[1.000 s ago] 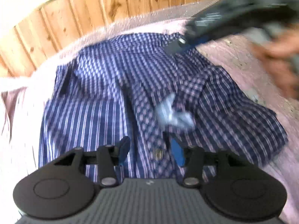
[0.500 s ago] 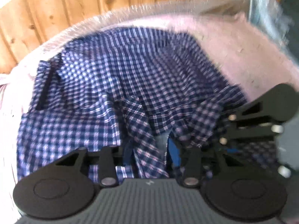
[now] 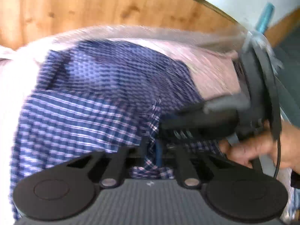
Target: Fold clothes
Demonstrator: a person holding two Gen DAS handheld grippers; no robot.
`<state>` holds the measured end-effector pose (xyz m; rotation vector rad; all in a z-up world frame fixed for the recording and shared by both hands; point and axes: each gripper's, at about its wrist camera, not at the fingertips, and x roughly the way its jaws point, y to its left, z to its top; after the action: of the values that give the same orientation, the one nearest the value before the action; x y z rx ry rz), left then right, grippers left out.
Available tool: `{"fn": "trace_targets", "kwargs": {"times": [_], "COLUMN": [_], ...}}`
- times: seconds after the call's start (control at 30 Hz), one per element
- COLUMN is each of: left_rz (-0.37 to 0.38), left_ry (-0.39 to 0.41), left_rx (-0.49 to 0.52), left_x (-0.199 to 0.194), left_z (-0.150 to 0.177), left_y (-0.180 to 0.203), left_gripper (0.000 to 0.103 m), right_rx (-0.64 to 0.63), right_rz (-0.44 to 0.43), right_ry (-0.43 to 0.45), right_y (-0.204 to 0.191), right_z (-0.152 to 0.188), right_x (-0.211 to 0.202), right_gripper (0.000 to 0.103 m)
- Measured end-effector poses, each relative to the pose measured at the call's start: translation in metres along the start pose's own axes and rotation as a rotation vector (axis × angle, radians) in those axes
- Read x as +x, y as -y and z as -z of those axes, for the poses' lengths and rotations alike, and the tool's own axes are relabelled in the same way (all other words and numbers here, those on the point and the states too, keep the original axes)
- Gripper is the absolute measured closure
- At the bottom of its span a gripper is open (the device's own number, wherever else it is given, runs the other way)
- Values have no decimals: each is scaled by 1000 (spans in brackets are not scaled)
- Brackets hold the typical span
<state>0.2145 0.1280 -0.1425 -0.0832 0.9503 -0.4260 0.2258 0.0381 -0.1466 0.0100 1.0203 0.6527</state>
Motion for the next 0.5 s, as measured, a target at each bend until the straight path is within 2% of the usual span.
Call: {"fn": "trace_targets", "kwargs": {"times": [0.03,0.07,0.1,0.13,0.17,0.23,0.33,0.43,0.5], "left_rz": [-14,-27,-22,-17,-10,-16,-60,-84,-75], "left_ry": [-8,-16,-17,-17,-14,-5,-1,-23,-41], "left_rx": [17,21,14,4,-13,-55,-154,-307,-412], "left_x": [4,6,2,-3,-13,-40,-85,-118,-122], "left_z": [0,1,2,4,7,18,45,81,102], "left_y": [2,1,-2,-6,-12,-31,-67,-104,-121], "left_gripper": [69,67,66,65,65,54,47,47,47], "right_rx": [36,73,109,145,180,224,318,565,728], "right_rz": [24,48,73,101,128,186,268,150,68], "right_ry": [13,25,39,77,115,157,156,152,148], "right_y": [4,8,11,16,21,27,30,26,24], "right_z": [-2,-4,-5,0,5,26,84,147,189], "right_x": [-9,-18,-28,-50,-73,-113,-161,-170,-176], "right_gripper": [82,76,56,47,47,40,32,30,26]}}
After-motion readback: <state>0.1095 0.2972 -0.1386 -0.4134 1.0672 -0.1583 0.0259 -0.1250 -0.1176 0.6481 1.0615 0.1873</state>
